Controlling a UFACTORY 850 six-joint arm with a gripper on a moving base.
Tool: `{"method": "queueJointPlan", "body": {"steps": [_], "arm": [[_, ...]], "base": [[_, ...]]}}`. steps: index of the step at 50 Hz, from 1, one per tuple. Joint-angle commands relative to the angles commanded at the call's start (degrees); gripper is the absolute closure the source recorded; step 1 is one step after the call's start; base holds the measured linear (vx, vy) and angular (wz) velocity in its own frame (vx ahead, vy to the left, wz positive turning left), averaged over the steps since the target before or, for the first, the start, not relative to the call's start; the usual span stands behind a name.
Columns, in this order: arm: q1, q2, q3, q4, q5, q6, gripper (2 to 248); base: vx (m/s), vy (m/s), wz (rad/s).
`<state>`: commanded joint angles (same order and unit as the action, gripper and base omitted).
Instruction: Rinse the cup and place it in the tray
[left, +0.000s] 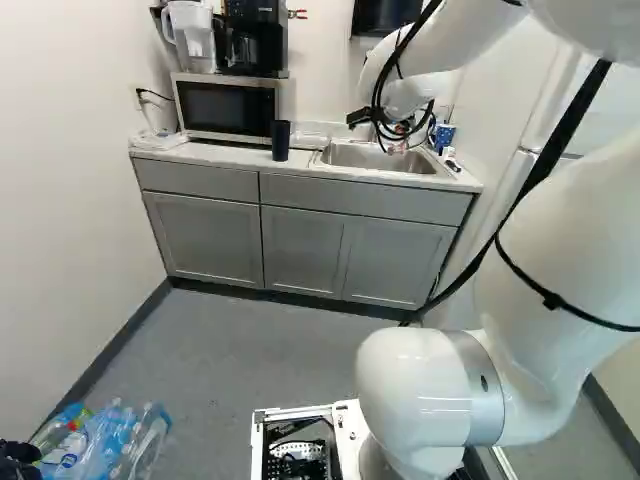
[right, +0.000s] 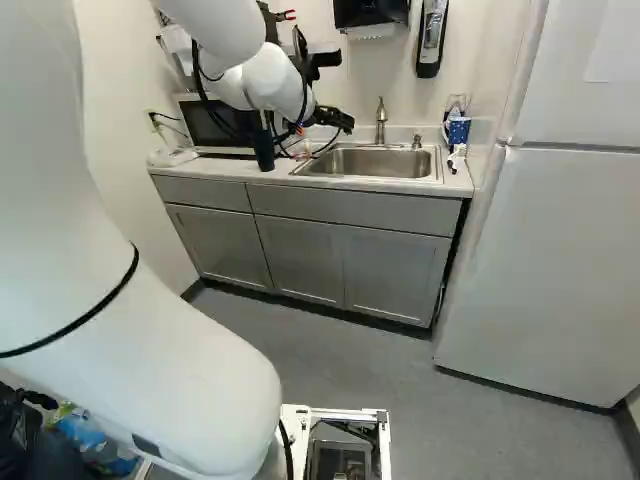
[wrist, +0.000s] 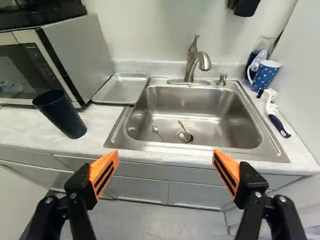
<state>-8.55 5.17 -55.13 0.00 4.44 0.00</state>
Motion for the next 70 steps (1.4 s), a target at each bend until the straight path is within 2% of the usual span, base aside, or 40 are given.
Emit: {"method": "queueJointPlan", "body": {"steps": [70], "arm": [[-2.25,-1.21,-9.66,0.00,-3.89,0.00,3]], "base": [[0.000,0.000,0.000]]}}
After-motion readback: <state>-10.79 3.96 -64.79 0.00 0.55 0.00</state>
